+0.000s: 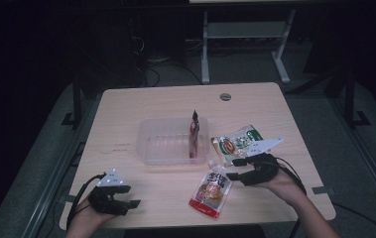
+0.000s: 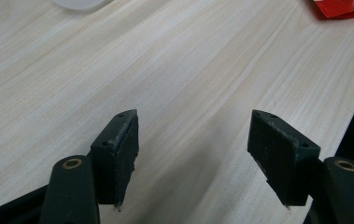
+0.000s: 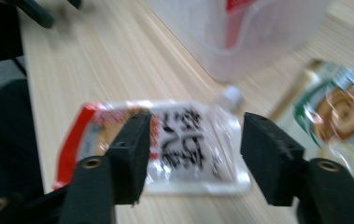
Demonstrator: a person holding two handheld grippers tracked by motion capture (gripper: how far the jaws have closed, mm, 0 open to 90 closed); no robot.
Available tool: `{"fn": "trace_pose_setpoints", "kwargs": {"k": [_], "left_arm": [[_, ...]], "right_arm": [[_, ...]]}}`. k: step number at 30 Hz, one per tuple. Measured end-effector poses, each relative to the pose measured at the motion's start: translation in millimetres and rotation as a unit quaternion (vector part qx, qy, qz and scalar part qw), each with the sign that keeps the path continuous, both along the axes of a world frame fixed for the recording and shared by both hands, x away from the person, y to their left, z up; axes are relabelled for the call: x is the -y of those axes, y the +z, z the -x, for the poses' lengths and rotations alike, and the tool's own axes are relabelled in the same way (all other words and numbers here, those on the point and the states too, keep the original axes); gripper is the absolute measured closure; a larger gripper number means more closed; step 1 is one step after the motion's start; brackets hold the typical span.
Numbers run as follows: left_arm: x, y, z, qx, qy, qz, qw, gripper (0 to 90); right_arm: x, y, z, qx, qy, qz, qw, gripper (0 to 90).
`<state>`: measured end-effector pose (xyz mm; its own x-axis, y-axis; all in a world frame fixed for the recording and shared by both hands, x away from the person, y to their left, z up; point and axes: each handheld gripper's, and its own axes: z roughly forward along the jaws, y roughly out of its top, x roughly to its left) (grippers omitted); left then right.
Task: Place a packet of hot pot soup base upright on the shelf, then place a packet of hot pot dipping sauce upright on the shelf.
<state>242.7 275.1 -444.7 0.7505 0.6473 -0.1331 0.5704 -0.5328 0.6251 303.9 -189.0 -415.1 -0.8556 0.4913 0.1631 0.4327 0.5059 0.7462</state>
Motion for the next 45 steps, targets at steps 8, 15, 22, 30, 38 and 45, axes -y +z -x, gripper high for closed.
{"fn": "trace_pose_setpoints", "kwargs": {"k": [8, 15, 22, 30, 38, 45], "left_arm": [[10.3, 3.4, 1.3, -0.002, -0.016, 0.006, 0.9999, 42.1], [32.2, 16.9, -0.3, 0.006, -0.040, 0.041, 0.9983, 62.1], [56.3, 23.9, -5.1, 0.005, -0.081, 0.051, 0.9954, 84.3], [96.9, 30.2, -14.8, 0.006, -0.124, 0.066, 0.9901, 89.6], [139.5, 35.1, -18.5, 0.011, -0.174, 0.068, 0.9824, 89.7], [173.3, 35.6, -19.9, 0.007, -0.199, 0.079, 0.9767, 89.7]], "right_arm": [[20.3, -17.5, 3.9, 0.013, -0.048, 0.025, 0.9985, 23.3], [16.2, -23.0, 3.0, 0.013, -0.044, 0.036, 0.9983, 18.0], [15.2, -24.3, 2.0, 0.011, -0.049, 0.041, 0.9979, 18.2], [14.7, -25.1, 2.4, 0.012, -0.046, 0.039, 0.9981, 18.2], [11.8, -24.6, 1.3, 0.015, -0.042, 0.042, 0.9981, 18.2], [15.0, -24.2, -0.1, 0.023, -0.051, 0.040, 0.9976, 17.9]]}}
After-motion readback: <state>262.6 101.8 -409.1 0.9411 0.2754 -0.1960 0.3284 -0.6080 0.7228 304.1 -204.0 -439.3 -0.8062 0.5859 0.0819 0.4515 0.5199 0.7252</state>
